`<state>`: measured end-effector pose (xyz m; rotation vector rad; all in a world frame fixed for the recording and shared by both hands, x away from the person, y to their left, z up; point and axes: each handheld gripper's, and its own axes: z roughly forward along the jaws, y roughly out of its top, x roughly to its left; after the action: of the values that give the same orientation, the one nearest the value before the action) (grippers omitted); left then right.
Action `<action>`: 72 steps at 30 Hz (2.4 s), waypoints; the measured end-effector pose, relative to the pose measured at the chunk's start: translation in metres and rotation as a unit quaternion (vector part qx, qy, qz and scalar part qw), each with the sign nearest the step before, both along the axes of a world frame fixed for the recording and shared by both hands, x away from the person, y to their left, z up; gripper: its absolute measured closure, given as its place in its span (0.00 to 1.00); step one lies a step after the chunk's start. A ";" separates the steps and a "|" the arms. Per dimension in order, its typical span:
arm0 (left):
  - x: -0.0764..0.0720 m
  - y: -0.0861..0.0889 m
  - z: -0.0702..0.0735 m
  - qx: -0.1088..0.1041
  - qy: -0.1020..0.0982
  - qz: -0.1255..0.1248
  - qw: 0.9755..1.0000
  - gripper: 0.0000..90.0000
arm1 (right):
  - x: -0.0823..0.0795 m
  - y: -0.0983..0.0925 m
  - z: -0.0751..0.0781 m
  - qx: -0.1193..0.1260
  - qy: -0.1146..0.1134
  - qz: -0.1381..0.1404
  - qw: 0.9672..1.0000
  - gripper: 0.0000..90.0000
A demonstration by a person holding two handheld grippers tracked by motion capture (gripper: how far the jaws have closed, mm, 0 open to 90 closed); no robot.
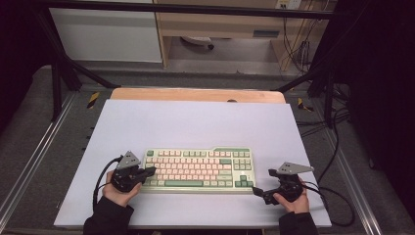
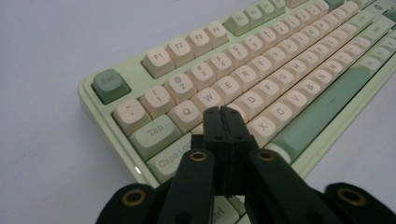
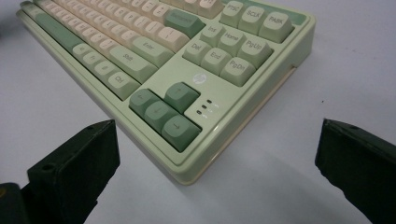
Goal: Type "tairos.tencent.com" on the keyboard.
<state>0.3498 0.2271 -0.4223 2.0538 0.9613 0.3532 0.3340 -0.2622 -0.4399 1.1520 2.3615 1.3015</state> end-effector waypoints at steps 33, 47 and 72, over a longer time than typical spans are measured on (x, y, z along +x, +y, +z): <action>0.000 -0.001 -0.001 -0.007 -0.001 -0.003 1.000 1.00 | -0.001 0.073 0.030 0.002 -0.008 0.067 0.998 0.40; 0.001 -0.001 -0.001 -0.009 0.000 -0.003 1.000 1.00 | 0.003 0.098 0.032 0.005 -0.004 0.076 0.997 0.63; 0.002 0.000 -0.002 -0.013 0.003 -0.003 1.000 1.00 | 0.027 0.148 0.034 -0.014 -0.014 0.065 0.998 0.90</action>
<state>0.3513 0.2274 -0.4248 2.0350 0.9589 0.3289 0.3610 -0.1138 -0.4057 0.9807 2.4615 1.3113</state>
